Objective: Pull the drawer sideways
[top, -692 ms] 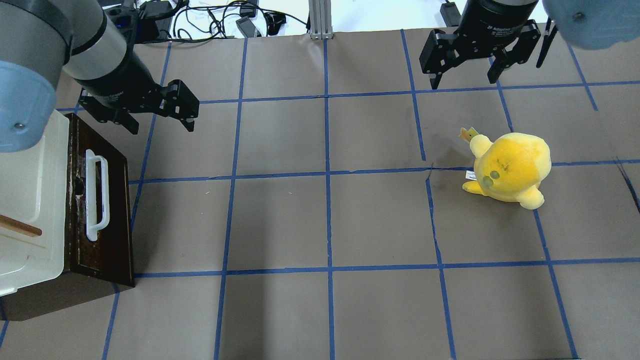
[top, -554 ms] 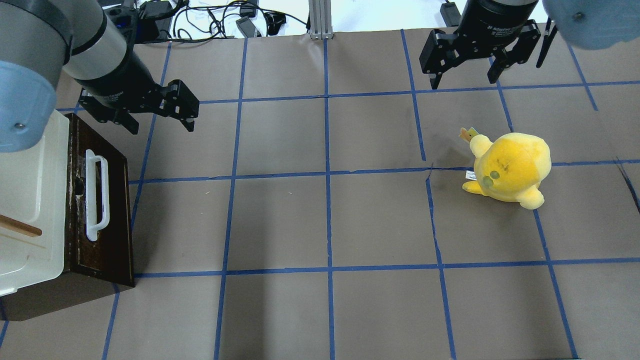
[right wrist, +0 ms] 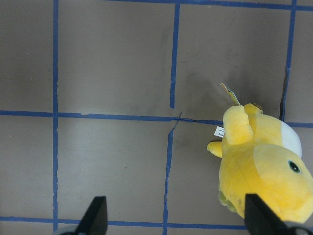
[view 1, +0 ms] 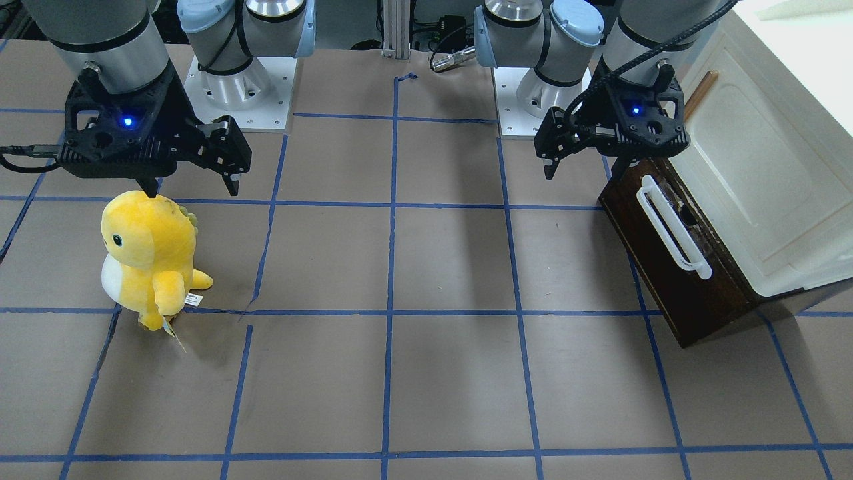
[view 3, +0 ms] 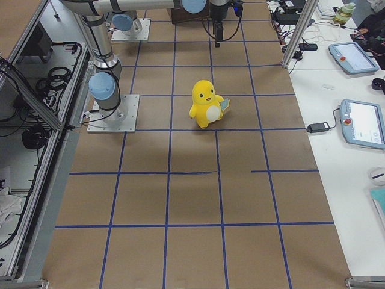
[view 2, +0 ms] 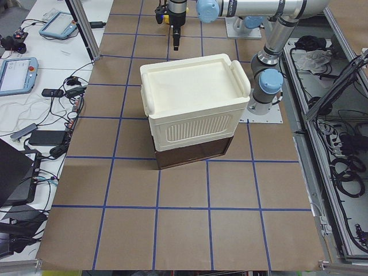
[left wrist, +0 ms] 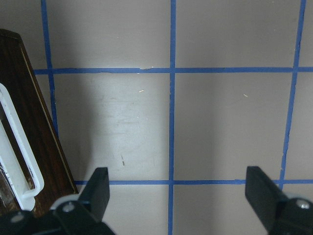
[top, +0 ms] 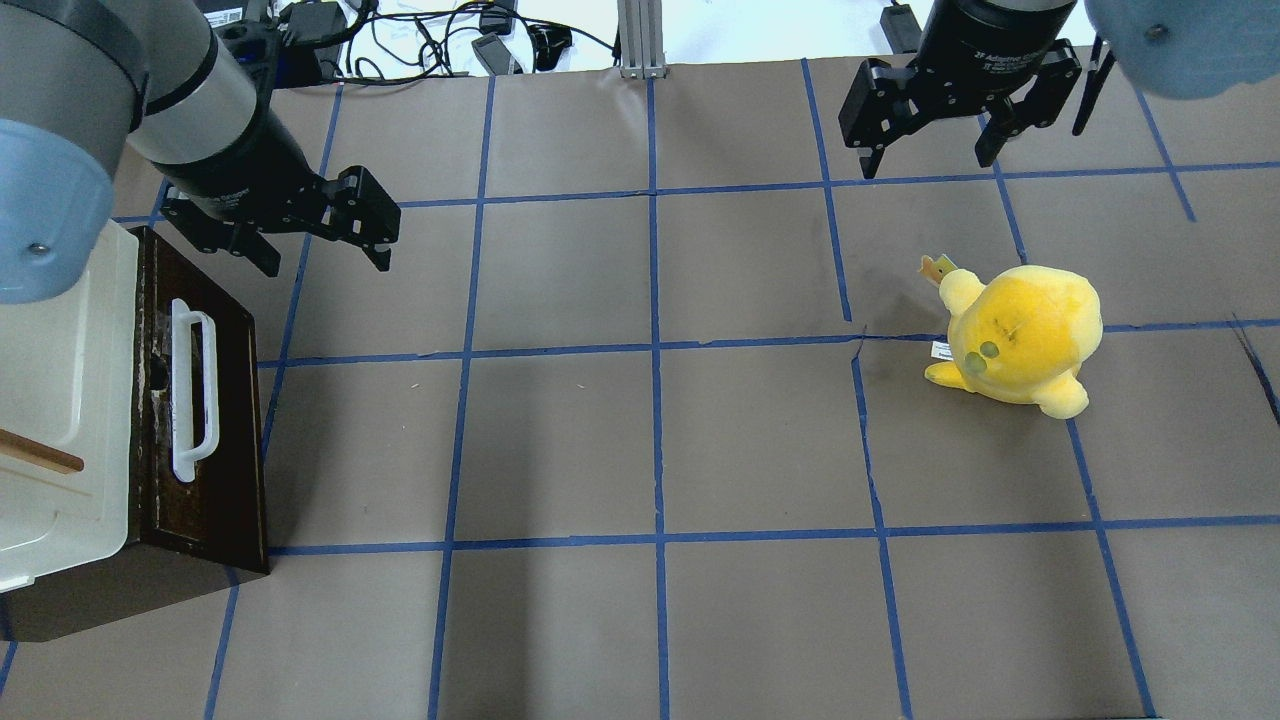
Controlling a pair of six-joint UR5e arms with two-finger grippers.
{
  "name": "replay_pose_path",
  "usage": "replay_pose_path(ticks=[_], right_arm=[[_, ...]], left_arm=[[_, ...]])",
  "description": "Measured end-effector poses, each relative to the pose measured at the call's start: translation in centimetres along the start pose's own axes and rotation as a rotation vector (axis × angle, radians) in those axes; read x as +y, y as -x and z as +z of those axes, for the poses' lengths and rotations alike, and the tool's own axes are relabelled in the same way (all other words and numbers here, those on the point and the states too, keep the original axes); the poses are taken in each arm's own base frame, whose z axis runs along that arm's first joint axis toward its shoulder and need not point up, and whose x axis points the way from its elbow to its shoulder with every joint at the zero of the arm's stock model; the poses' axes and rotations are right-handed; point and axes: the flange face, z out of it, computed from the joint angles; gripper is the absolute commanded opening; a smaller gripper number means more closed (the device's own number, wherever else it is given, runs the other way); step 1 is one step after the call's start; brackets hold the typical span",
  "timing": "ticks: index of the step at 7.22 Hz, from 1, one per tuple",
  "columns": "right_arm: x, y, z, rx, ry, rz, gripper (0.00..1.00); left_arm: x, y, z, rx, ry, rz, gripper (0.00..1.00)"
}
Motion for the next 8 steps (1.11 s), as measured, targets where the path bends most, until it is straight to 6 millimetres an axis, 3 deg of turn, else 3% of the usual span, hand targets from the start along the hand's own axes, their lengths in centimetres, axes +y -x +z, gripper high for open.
replay_pose_path(ticks=[8], right_arm=[[0.0,0.0,0.0,-0.001,0.0,0.001,1.0]], left_arm=[[-1.2,0.4,1.3,-0.007,0.003,-0.02,1.0]])
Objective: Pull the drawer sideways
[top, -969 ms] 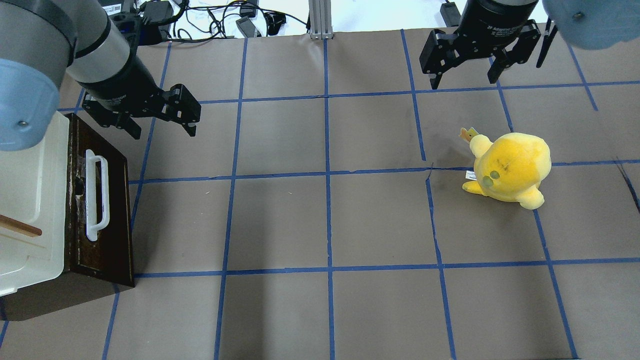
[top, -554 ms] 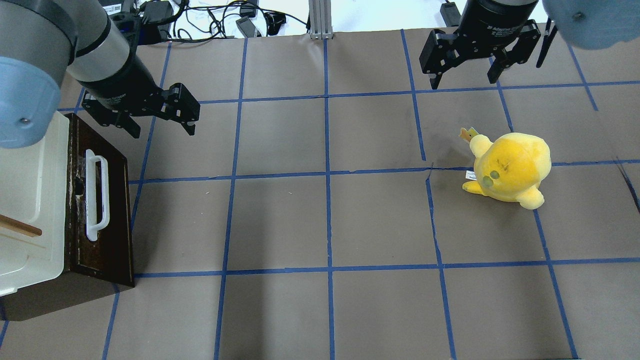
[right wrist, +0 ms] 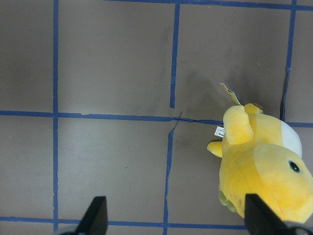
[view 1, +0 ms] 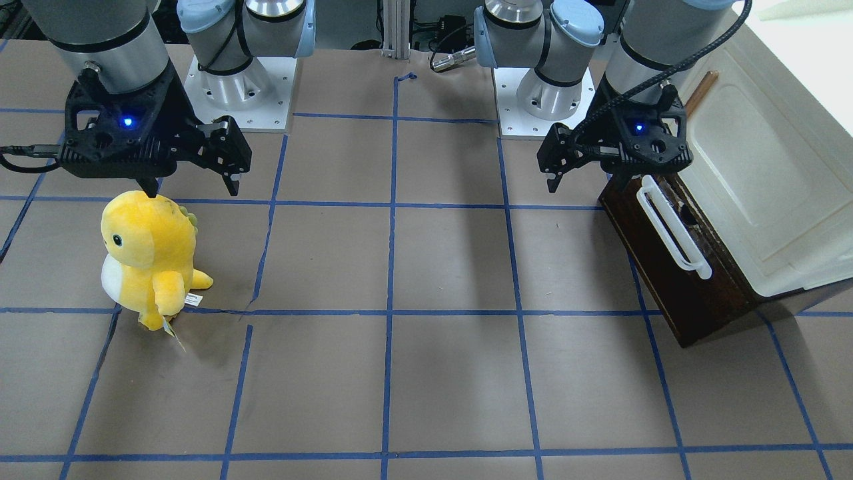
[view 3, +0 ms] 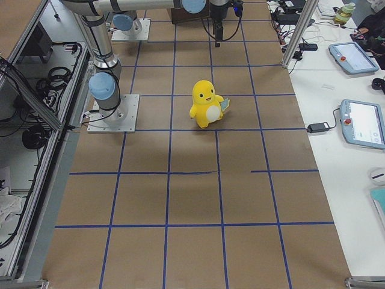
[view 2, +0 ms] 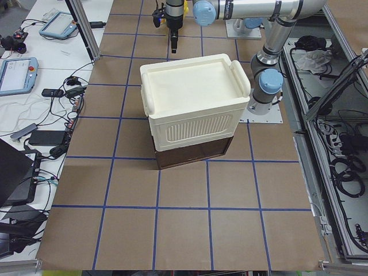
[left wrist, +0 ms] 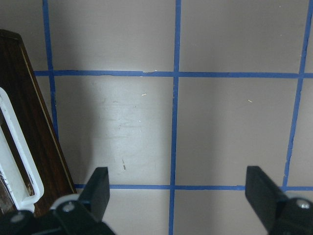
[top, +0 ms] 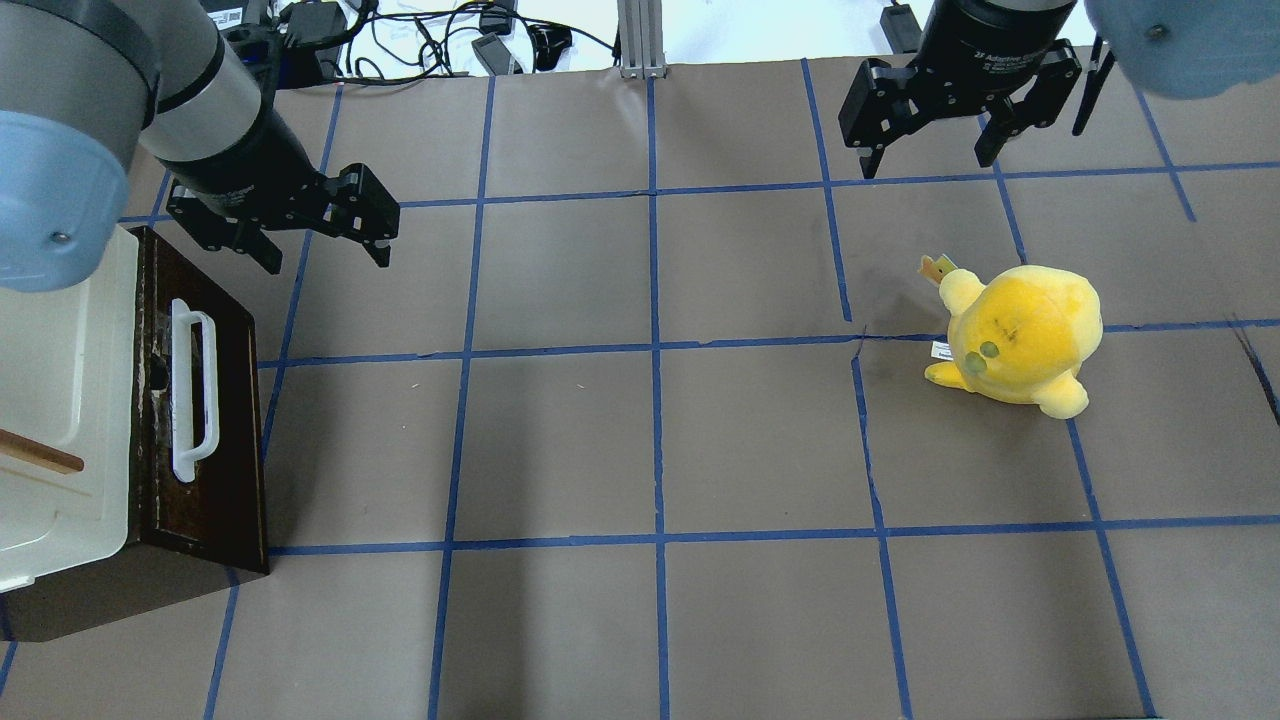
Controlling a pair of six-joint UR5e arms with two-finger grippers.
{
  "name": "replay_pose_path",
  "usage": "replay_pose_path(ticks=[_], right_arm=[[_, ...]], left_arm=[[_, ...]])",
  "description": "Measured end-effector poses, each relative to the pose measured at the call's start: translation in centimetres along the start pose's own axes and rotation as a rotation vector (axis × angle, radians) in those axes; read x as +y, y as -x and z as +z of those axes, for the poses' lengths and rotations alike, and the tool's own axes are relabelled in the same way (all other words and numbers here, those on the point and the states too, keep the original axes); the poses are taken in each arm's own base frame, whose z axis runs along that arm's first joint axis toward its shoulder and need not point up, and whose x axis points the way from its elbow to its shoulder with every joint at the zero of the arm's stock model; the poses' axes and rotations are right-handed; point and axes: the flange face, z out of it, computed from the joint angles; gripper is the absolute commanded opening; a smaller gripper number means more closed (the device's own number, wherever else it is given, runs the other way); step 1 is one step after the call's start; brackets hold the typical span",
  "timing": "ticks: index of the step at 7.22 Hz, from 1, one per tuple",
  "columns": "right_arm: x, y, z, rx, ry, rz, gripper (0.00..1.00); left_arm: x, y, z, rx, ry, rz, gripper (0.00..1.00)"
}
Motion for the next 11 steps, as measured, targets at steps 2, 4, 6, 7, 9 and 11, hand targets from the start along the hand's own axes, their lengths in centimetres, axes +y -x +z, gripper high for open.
replay_pose_path(ticks=[2,4,6,7,9,11], right_arm=[[0.0,0.0,0.0,0.0,0.0,0.0,1.0],[0.0,0.0,0.0,0.0,0.0,0.0,1.0],[0.0,0.0,0.0,0.0,0.0,0.0,1.0],[0.0,0.0,0.0,0.0,0.0,0.0,1.0],[0.0,0.0,0.0,0.001,0.0,0.0,1.0],[0.0,0.0,0.0,0.0,0.0,0.0,1.0]], left_arm=[[-0.2,-0.7,0.5,0.0,0.0,-0.004,1.0],[-0.5,-1.4,1.1,-0.054,0.001,0.004,1.0],[-1.1,-1.3,2.4,-0.136,0.018,-0.003,1.0],[-1.7,-1.4,3.9,-0.194,0.04,-0.027,1.0],[-3.4,-1.4,7.9,-0.332,0.087,-0.094,1.0],[-5.1,-1.1,12.3,-0.458,0.124,-0.146,1.0]])
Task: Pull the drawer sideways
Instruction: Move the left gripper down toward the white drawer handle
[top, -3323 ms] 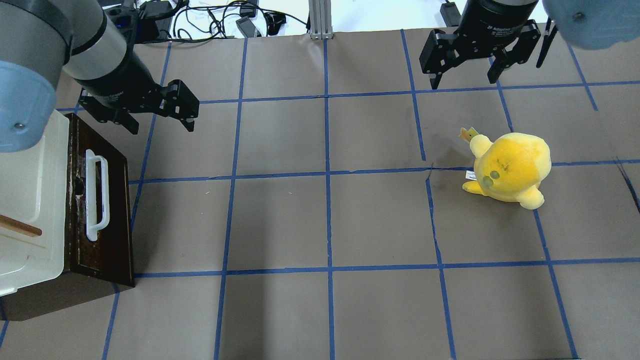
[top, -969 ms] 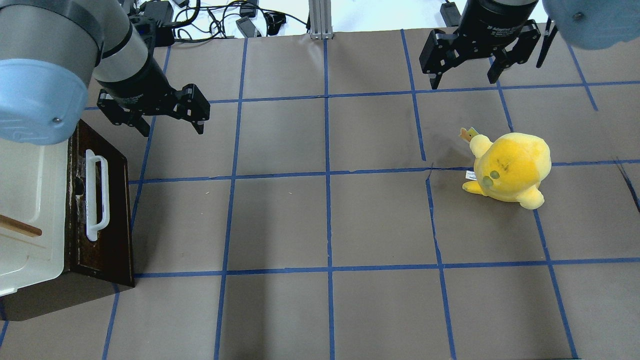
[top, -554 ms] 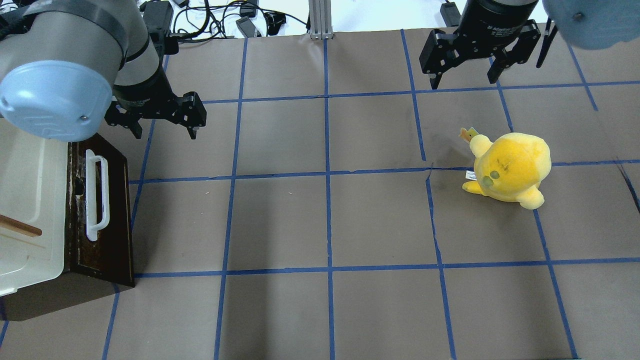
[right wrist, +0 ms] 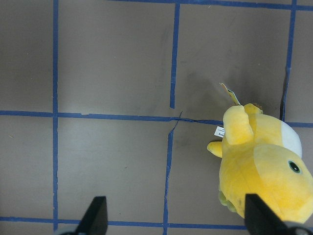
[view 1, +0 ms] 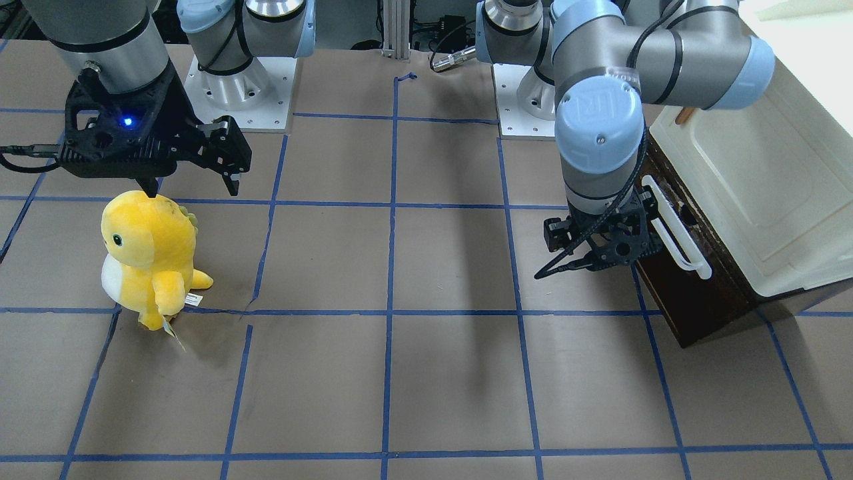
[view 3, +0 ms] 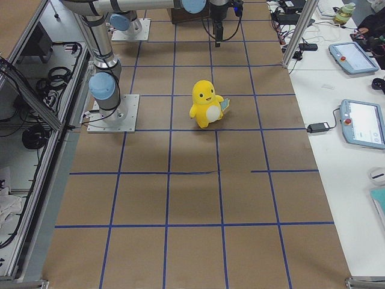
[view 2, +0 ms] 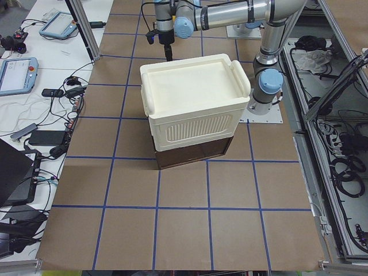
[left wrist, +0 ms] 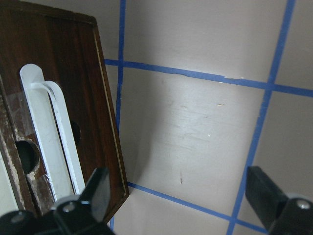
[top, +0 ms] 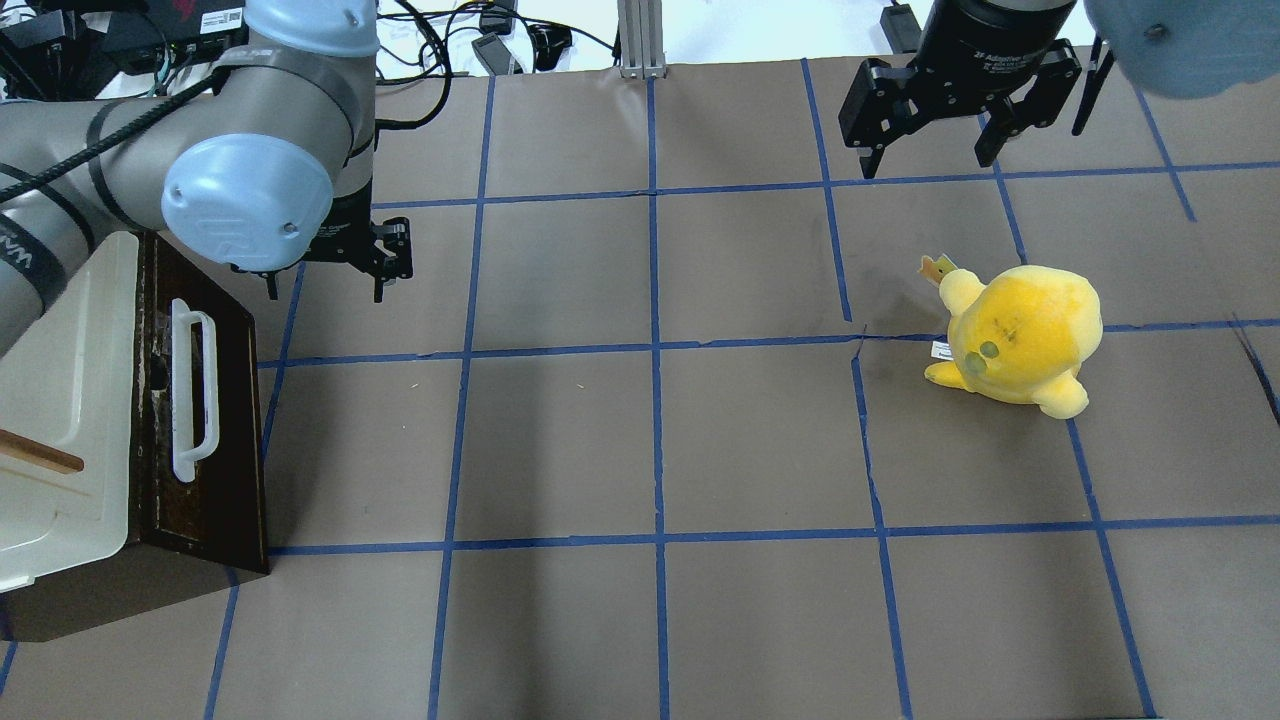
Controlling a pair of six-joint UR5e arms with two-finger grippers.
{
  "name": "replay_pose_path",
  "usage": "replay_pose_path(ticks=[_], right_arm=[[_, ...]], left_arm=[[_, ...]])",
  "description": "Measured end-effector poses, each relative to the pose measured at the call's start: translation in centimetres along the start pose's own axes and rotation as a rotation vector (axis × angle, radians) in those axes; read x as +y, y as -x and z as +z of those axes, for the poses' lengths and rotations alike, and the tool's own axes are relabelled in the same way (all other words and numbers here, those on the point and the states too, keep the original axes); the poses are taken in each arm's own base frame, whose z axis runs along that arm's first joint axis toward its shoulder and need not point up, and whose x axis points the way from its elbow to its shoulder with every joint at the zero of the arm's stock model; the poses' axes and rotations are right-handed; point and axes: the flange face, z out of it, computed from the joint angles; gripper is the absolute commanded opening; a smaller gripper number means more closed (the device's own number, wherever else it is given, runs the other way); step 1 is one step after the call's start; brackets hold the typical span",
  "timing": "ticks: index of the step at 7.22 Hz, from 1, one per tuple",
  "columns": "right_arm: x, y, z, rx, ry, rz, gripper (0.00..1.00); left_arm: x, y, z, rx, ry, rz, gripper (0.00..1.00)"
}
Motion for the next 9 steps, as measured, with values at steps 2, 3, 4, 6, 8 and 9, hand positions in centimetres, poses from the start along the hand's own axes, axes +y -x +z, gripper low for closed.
replay_pose_path(ticks=[2,3,4,6,8,9], right_arm=[[0.0,0.0,0.0,0.0,0.0,0.0,1.0],[0.0,0.0,0.0,0.0,0.0,0.001,1.0],[0.0,0.0,0.0,0.0,0.0,0.001,1.0],[0.0,0.0,0.0,0.0,0.0,0.001,1.0],[0.0,0.0,0.0,0.0,0.0,0.001,1.0],[0.0,0.0,0.0,0.0,0.0,0.001,1.0]], left_arm=[[-1.5,-1.0,3.1,-0.134,0.019,-0.021,1.0],[-2.0,-1.2,4.1,-0.189,0.02,-0.024,1.0],[-2.3,-1.3,4.9,-0.232,0.023,-0.029,1.0],[-2.1,-1.6,6.6,-0.283,0.034,-0.073,1.0],[-1.7,-1.0,7.8,-0.325,0.051,-0.15,1.0],[-1.5,-0.6,8.3,-0.339,0.066,-0.212,1.0]])
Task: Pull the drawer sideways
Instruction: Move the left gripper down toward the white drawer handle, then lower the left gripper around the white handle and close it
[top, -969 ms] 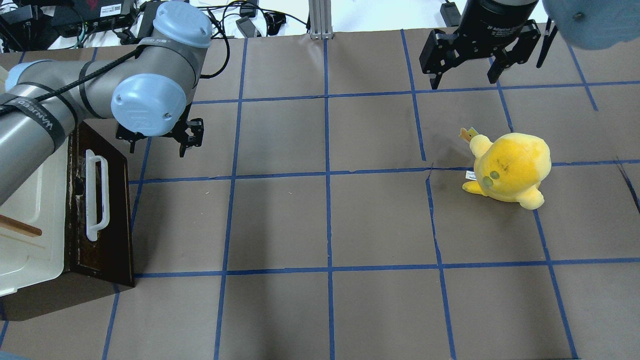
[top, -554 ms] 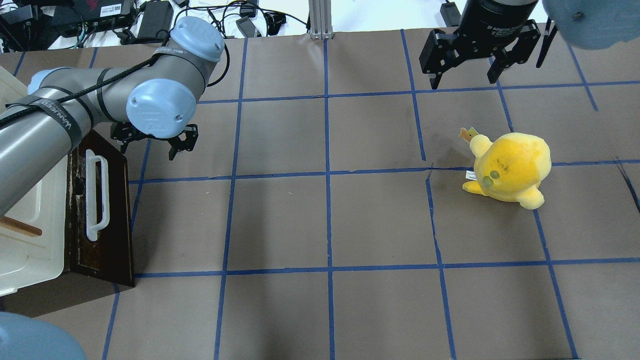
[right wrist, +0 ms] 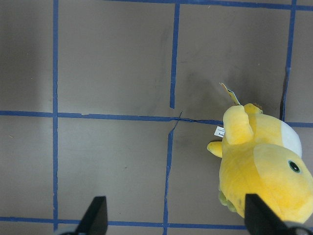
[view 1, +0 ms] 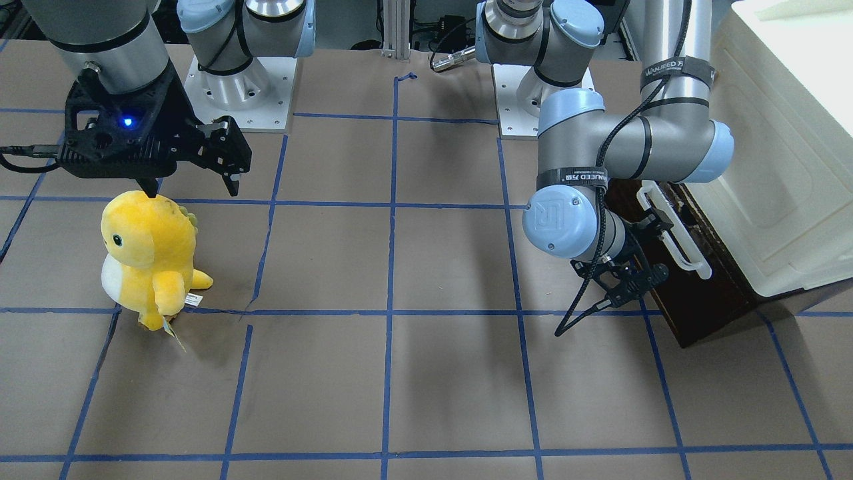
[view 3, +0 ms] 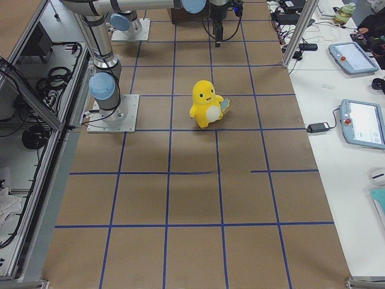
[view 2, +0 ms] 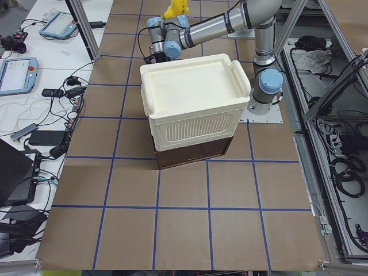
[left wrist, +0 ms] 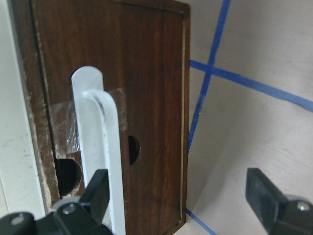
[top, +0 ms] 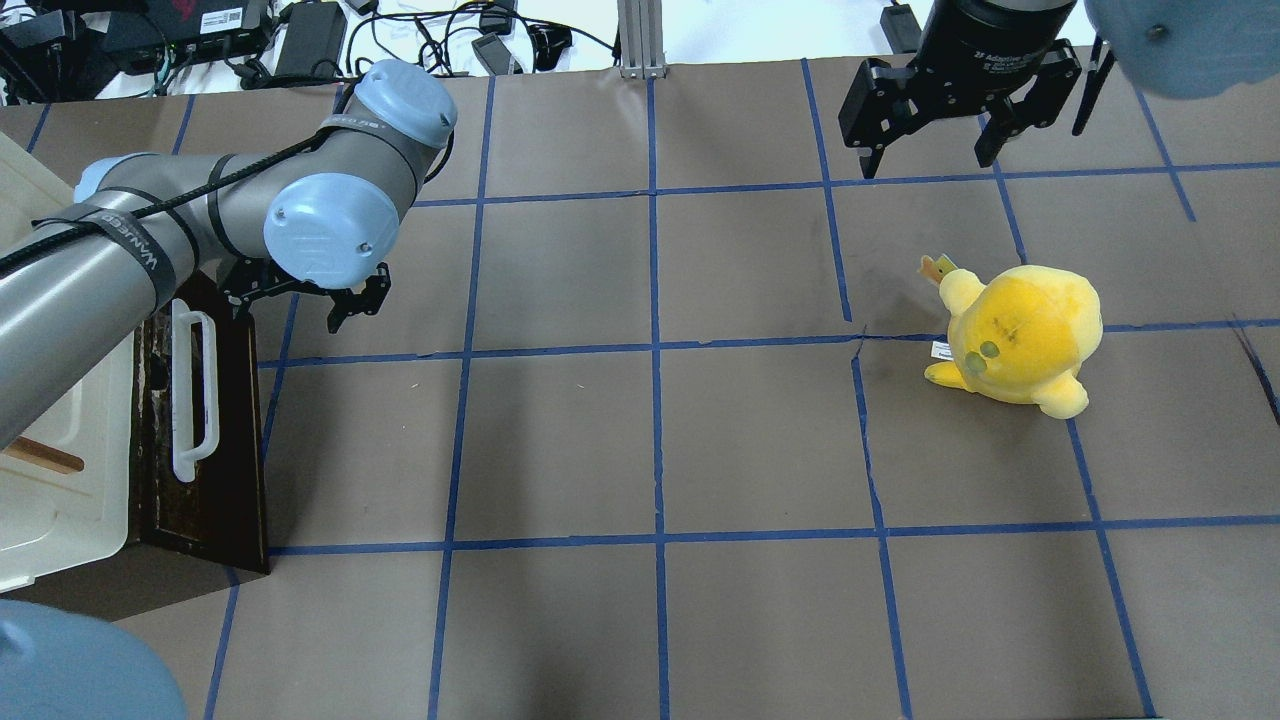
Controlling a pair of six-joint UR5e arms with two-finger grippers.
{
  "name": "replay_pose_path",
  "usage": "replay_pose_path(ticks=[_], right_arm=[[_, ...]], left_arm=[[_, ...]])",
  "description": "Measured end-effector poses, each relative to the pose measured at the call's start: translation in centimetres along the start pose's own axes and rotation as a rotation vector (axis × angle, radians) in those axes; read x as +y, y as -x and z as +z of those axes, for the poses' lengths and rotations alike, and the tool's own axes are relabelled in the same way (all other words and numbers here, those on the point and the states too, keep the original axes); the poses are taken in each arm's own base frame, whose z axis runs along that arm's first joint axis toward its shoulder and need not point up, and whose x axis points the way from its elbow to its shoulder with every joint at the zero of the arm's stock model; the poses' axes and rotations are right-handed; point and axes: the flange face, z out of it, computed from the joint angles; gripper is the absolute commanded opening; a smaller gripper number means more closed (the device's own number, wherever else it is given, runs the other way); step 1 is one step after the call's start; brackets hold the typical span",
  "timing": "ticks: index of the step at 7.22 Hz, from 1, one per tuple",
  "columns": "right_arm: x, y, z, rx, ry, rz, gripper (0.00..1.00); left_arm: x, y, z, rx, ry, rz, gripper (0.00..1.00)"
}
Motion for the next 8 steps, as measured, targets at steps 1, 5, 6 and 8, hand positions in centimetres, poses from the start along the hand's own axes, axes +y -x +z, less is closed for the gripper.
replay_pose_path(ticks=[1,5,6,8], right_arm=[[0.0,0.0,0.0,0.0,0.0,0.0,1.0],[0.0,0.0,0.0,0.0,0.0,0.0,1.0],[0.0,0.0,0.0,0.0,0.0,0.0,1.0],[0.0,0.0,0.0,0.0,0.0,0.0,1.0]], left_arm=[[0.0,0.3,0.5,-0.01,0.019,-0.043,0.98],[-1.0,2.0,2.7,-0.014,0.076,-0.108,0.8],[-0.6,1.8,3.3,-0.019,0.089,-0.109,0.8],[0.1,1.6,4.0,-0.031,0.101,-0.098,0.8]])
